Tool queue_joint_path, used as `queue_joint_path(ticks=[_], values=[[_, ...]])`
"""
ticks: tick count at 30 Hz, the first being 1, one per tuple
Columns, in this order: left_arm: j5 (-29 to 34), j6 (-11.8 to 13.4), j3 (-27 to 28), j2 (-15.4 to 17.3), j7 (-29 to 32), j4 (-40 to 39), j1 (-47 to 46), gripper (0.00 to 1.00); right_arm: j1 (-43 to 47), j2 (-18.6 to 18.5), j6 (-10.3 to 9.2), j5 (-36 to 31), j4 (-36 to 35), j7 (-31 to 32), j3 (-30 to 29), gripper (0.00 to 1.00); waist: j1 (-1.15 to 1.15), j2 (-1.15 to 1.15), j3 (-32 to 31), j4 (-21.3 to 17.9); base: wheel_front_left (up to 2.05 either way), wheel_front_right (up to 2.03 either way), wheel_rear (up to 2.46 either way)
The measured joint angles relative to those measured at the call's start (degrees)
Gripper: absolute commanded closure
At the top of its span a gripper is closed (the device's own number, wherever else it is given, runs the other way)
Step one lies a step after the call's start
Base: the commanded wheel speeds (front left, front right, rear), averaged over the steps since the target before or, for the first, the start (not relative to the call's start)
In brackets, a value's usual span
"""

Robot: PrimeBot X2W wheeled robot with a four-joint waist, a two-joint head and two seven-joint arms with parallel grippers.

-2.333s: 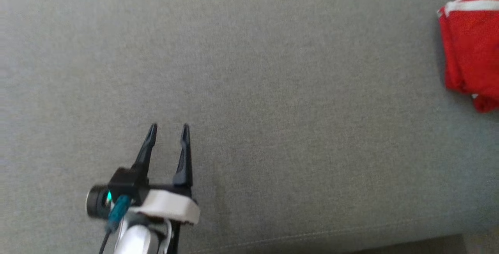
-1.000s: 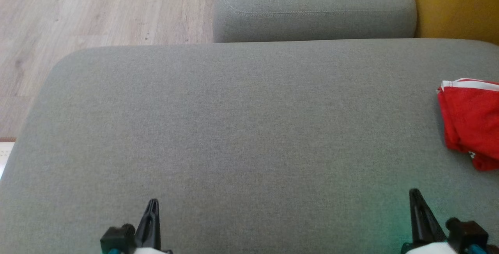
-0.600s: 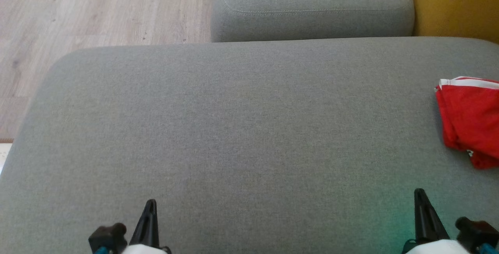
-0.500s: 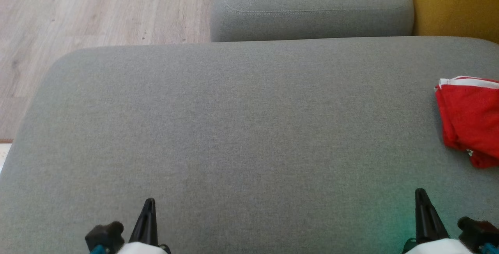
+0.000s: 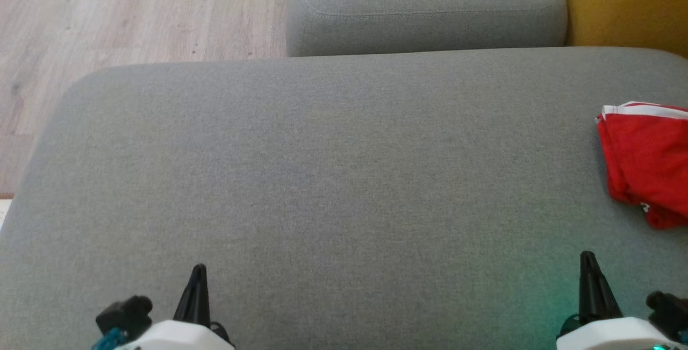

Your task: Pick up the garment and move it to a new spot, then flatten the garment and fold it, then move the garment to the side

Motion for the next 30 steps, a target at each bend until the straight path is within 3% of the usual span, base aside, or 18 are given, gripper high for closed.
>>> queue_joint_path(ticks=[30], values=[[-20.24, -3.25, 3.6, 0.26, 4.33, 0.21, -2.8, 1.0, -3.1, 0.0, -0.01, 21.15, -0.01, 4.82, -1.14, 1.0, 0.0, 0.0, 0.5, -1.01, 0.0, 0.0, 0.0]])
